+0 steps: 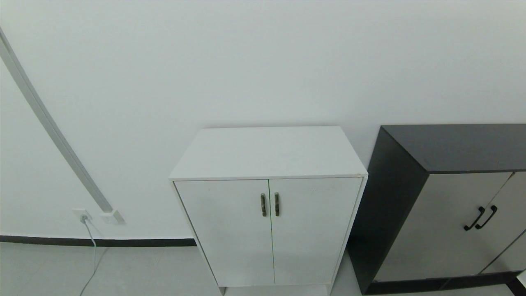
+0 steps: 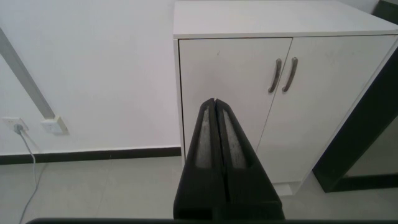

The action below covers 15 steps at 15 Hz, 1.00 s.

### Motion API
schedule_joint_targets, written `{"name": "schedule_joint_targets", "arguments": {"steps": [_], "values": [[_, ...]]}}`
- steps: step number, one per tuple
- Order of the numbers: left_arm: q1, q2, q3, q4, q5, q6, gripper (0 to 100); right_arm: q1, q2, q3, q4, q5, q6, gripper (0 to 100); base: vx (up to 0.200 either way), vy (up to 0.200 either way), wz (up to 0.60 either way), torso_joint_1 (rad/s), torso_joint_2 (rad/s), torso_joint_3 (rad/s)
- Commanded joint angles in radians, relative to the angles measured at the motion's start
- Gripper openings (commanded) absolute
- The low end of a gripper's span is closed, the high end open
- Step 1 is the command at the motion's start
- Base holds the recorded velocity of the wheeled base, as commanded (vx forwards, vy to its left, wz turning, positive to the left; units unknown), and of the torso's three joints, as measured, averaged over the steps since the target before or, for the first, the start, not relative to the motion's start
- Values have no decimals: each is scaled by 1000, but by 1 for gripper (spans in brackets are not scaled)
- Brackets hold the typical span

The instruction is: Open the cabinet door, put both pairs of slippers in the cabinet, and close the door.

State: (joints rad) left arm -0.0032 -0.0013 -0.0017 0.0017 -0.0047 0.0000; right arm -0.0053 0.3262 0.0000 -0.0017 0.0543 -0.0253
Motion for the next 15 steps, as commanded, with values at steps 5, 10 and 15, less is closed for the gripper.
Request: {"name": "schedule_joint_targets", "arguments": {"steps": [5, 10, 15], "values": [[0, 1, 0, 0, 0, -2, 0, -76, -137, 0, 0, -1, 1, 0, 0, 0, 0, -12, 0, 0], [0, 1, 0, 0, 0, 0, 0, -64, -236, 0, 0, 4, 10, 0, 0, 0, 0, 0, 0, 0], [0, 1, 0, 0, 0, -2, 0, -64, -236, -2, 0, -62, 36, 0, 0, 0, 0, 0, 0, 0]]}}
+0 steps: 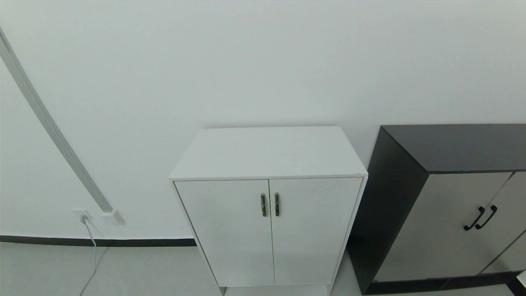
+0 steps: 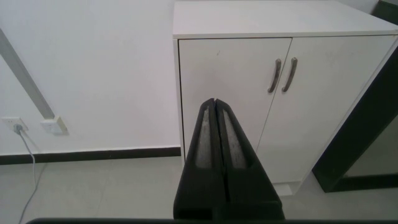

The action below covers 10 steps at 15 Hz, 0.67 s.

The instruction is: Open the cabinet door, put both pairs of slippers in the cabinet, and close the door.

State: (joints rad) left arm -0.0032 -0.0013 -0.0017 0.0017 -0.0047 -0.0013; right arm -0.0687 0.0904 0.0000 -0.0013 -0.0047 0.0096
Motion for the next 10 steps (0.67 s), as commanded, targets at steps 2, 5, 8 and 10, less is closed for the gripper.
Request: {"name": "schedule_joint_targets", "arguments": {"steps": [2, 5, 8, 10], "values": [[0, 1, 0, 0, 0, 0, 0, 0, 3, -2, 3, -1, -5, 0, 0, 0, 0, 0, 0, 0], [0, 1, 0, 0, 0, 0, 0, -11, 49, -2, 3, 0, -8, 0, 0, 0, 0, 0, 0, 0], [0, 1, 0, 0, 0, 0, 0, -13, 3, 0, -2, 0, -3, 0, 0, 0, 0, 0, 0, 0], [0, 1, 0, 0, 0, 0, 0, -11, 3, 0, -3, -3, 30, 0, 0, 0, 0, 0, 0, 0]]}}
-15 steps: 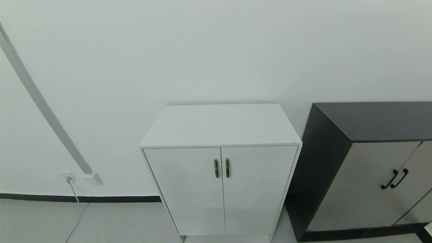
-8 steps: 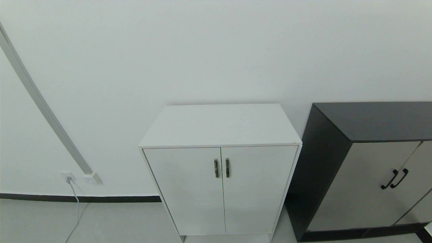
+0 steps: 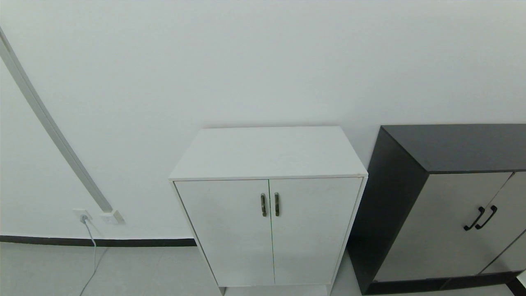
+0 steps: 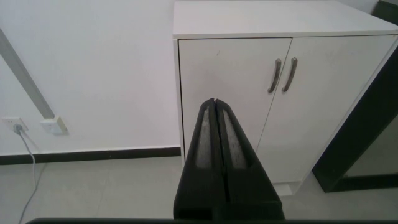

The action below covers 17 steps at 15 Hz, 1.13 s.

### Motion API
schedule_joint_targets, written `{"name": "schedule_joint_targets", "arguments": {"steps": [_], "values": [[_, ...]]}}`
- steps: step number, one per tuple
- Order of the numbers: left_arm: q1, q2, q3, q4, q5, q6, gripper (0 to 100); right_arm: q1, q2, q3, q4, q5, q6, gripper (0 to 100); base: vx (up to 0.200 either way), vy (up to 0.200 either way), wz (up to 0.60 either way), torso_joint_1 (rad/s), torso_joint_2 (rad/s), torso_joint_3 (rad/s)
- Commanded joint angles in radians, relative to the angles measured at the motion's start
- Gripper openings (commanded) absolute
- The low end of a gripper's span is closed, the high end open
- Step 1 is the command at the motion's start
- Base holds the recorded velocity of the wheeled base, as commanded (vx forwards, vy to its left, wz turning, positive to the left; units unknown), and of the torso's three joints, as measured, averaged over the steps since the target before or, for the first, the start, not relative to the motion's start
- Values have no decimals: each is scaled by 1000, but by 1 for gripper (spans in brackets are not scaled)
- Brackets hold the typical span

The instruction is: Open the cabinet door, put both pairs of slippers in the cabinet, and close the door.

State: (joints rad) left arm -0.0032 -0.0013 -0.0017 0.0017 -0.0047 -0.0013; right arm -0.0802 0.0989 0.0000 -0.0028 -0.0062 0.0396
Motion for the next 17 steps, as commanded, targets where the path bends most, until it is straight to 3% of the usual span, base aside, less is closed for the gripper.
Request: {"name": "schedule_joint_targets", "arguments": {"steps": [1, 3, 7, 17], "values": [[0, 1, 0, 0, 0, 0, 0, 7, -7, 0, -2, 3, 26, 0, 0, 0, 0, 0, 0, 0], [0, 1, 0, 0, 0, 0, 0, 91, -65, 0, -2, 3, 25, 0, 0, 0, 0, 0, 0, 0], [0, 1, 0, 0, 0, 0, 0, 80, -99, 0, -6, -43, 36, 0, 0, 0, 0, 0, 0, 0], [0, 1, 0, 0, 3, -3, 0, 80, -99, 0, -6, -43, 40, 0, 0, 0, 0, 0, 0, 0]]}}
